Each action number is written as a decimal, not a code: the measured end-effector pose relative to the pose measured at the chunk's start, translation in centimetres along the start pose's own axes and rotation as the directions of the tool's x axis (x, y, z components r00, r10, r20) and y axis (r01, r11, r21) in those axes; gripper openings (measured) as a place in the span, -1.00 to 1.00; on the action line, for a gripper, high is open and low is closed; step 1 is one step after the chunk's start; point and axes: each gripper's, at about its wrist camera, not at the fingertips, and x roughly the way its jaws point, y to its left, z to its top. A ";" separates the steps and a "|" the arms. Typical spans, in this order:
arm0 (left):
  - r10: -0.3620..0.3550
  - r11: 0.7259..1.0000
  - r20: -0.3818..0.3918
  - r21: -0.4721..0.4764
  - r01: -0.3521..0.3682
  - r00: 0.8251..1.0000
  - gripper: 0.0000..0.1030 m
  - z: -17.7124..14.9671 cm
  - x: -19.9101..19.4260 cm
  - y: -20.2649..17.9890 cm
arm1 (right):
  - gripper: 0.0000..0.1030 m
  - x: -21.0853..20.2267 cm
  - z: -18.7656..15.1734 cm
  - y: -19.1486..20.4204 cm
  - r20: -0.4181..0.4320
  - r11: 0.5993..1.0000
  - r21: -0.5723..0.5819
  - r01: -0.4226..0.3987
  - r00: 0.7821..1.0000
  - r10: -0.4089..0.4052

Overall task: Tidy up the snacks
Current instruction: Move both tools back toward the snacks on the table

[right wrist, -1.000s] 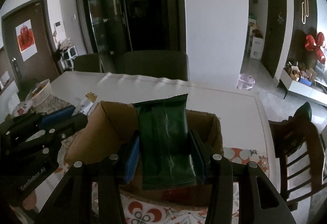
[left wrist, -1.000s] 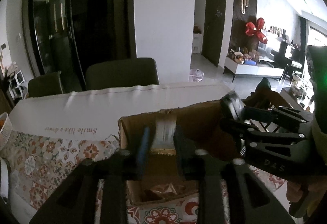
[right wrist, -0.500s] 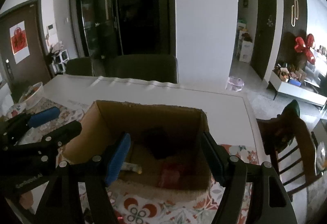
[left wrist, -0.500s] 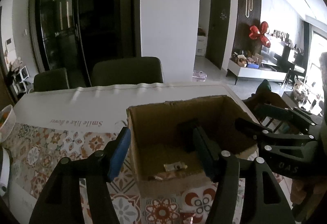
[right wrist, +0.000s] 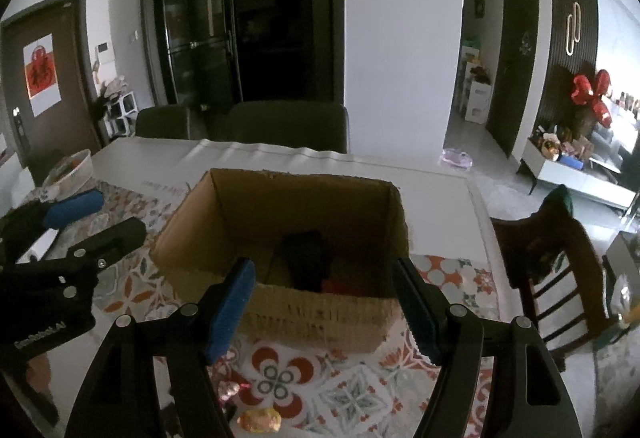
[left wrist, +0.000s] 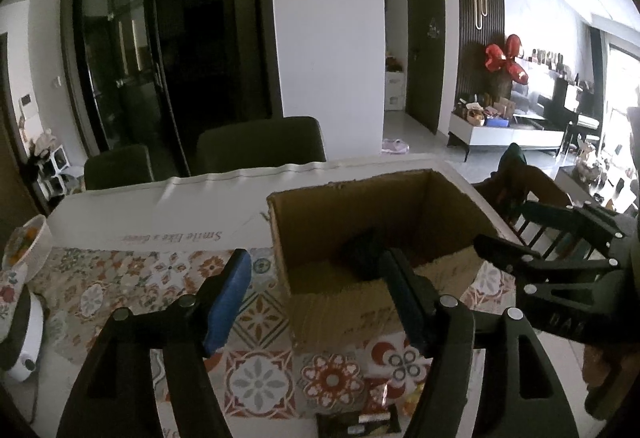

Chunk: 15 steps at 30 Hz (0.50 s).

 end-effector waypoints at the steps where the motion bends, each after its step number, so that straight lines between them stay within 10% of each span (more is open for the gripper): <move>1: 0.000 1.000 -0.005 0.002 0.000 1.000 0.37 -0.3 -0.3 0.1 | 0.39 -0.3 -0.2 0.1 0.001 1.000 -0.004 0.003 1.000 -0.003; 15: 0.011 1.000 -0.114 0.009 -0.010 0.993 0.45 -5.4 -2.3 0.4 | 0.39 -1.7 -5.0 1.5 -0.084 1.000 -0.011 0.008 0.996 -0.009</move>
